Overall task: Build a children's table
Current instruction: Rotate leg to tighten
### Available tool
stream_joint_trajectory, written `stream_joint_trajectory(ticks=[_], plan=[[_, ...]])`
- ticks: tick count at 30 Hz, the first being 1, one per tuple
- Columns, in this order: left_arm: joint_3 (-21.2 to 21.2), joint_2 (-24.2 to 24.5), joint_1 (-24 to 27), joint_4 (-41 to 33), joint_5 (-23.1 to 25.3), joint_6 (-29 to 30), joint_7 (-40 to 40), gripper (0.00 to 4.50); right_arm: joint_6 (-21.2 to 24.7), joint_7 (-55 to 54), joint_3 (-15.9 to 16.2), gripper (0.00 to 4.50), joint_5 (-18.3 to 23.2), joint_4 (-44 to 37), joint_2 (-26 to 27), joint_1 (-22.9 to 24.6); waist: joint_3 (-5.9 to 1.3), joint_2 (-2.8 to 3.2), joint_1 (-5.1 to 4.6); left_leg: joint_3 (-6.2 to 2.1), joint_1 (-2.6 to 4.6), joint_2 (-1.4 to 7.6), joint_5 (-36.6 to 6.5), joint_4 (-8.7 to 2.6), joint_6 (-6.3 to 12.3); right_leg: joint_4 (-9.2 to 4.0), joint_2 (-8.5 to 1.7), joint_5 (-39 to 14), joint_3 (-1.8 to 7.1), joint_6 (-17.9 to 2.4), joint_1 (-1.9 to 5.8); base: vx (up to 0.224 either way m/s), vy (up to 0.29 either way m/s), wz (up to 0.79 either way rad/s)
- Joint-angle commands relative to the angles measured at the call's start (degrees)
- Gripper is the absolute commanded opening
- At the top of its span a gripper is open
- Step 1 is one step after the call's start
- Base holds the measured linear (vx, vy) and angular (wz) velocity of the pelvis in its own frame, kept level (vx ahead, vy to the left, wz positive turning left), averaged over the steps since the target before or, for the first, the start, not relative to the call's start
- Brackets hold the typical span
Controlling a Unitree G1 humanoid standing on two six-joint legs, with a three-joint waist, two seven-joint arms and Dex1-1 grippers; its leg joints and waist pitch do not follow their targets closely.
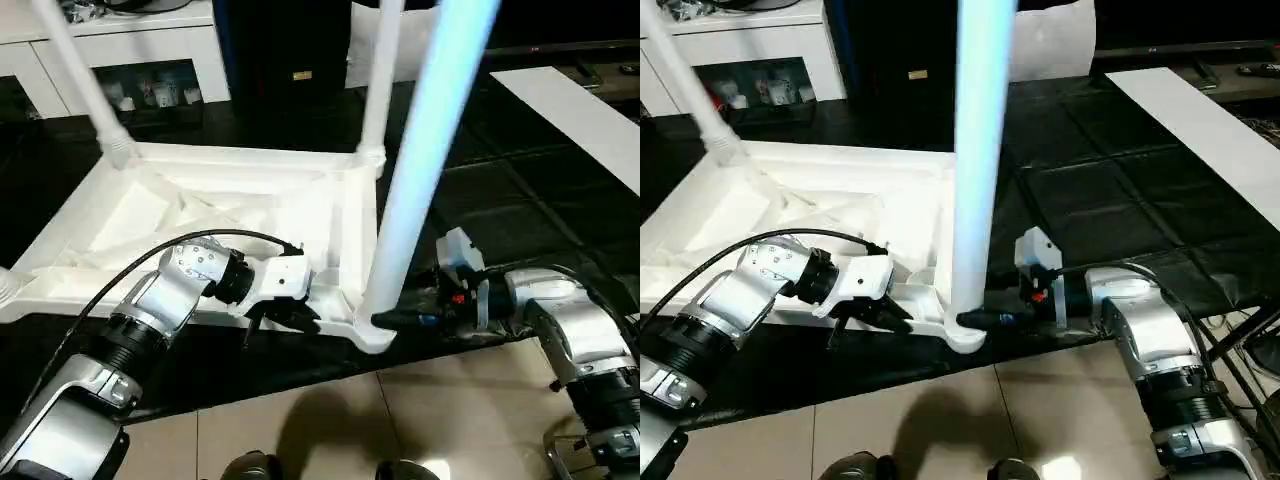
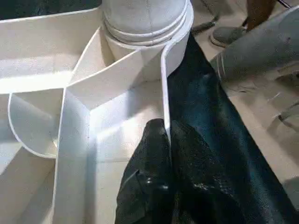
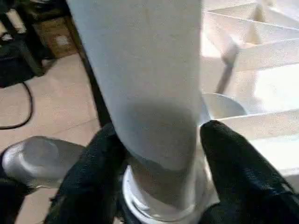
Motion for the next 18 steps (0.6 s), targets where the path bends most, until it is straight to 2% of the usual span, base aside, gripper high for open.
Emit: stream_joint_trajectory(ticks=[1, 7, 13, 15, 16, 18], plan=[[-1.4, 0.2, -1.0, -1.3, 0.1, -1.5, -1.7, 0.0, 0.1, 1.5, 0.6, 2.32, 0.9, -0.3, -0.7, -1.0, -4.86, -0.88, -0.34, -1.19, 1.93, 3.0, -14.9, -4.3, 2.76, -3.89, -2.68, -19.2, 1.71, -12.9, 2.32, 0.0, 0.0, 0.0], [-1.3, 0.2, -1.3, -0.5, 0.0, -2.1, -2.0, 0.0, 0.5, 3.0, 1.1, 1.97, 1.2, -0.3, -0.9, -1.2, -4.93, -0.94, -0.26, -1.12, 1.93, 2.98, -14.1, -4.21, 3.0, -3.78, -2.67, -18.1, 1.73, -13.3, 2.34, 0.0, 0.0, 0.0], [-0.5, -0.4, -1.2, -0.3, -0.3, -0.9, -1.2, 0.0, 1.9, 3.5, 1.7, 1.93, 2.0, -1.5, -1.0, -0.6, -4.85, -0.9, -0.2, -1.12, 1.94, 3.0, -14.1, -4.24, 3.05, -3.79, -2.66, -18.3, 1.71, -13.4, 2.34, 0.0, 0.0, 0.0], [1.7, -2.9, -1.6, -0.9, -0.9, 4.5, 4.1, 0.0, 5.5, -2.3, 0.5, 1.93, 3.0, -4.2, 1.8, 0.7, -4.76, -0.88, -0.19, -1.06, 2.0, 3.0, -14.2, -4.31, 2.84, -3.83, -2.61, -18.5, 1.77, -13.3, 2.3, 0.0, 0.0, 0.0], [1.7, -2.9, -1.6, -0.9, -0.9, 4.5, 4.1, 0.0, 5.5, -2.3, 0.5, 1.93, 3.0, -4.2, 1.8, 0.7, -4.69, -0.91, -0.18, -1.06, 2.02, 2.99, -14.1, -4.36, 2.69, -3.84, -2.53, -18.6, 1.8, -13.2, 2.24, 0.0, 0.0, 0.0], [3.2, -5.2, -2.3, -1.4, -0.9, 8.7, 8.9, 0.0, 8.4, -10.5, -0.3, 1.93, 1.5, -5.5, 5.2, 1.3, -4.6, -1.04, -0.42, -1.23, 1.96, 2.79, -15.1, -4.36, 1.87, -4.08, -2.68, -21.4, 1.75, -12.5, 2.15, 0.0, 0.0, 0.0]])
